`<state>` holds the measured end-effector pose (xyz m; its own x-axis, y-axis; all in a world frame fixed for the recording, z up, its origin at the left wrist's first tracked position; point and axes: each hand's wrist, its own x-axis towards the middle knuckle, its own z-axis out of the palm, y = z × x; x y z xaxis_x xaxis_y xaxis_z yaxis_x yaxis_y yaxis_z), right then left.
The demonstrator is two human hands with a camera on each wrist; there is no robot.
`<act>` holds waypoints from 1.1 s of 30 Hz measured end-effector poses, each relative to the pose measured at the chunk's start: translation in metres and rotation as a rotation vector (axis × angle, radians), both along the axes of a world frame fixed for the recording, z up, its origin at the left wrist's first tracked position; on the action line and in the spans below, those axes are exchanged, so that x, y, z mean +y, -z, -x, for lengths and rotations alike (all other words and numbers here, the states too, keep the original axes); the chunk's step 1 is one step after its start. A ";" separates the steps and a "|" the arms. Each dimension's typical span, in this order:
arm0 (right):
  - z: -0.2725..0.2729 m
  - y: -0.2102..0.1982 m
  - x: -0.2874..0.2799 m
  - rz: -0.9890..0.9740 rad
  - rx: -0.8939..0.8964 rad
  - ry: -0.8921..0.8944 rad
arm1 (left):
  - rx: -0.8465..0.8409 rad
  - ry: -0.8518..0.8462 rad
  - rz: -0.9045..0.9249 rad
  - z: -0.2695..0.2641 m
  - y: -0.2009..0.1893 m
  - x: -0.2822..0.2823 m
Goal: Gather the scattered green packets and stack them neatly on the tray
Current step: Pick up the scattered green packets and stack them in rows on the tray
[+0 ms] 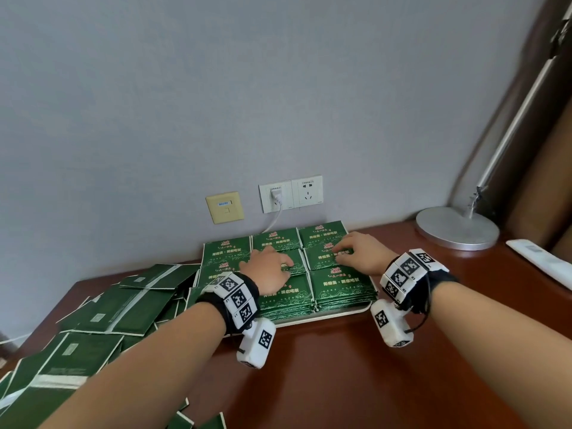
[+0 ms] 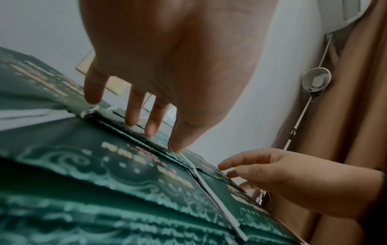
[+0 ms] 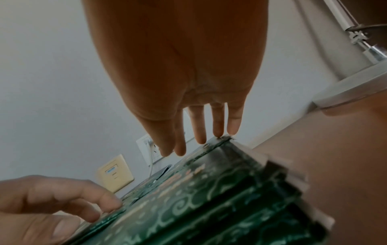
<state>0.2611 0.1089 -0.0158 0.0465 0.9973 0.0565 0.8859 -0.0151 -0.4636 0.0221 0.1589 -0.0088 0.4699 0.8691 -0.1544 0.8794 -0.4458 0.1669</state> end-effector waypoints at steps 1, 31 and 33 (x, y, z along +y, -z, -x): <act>0.001 0.001 0.000 0.014 -0.019 -0.008 | 0.003 0.002 -0.001 0.000 0.000 0.000; 0.153 -0.043 -0.085 0.013 0.013 -0.143 | -0.160 -0.024 -0.040 0.137 -0.041 -0.093; 0.176 -0.038 -0.090 0.050 -0.019 -0.195 | -0.149 -0.043 -0.020 0.159 -0.039 -0.106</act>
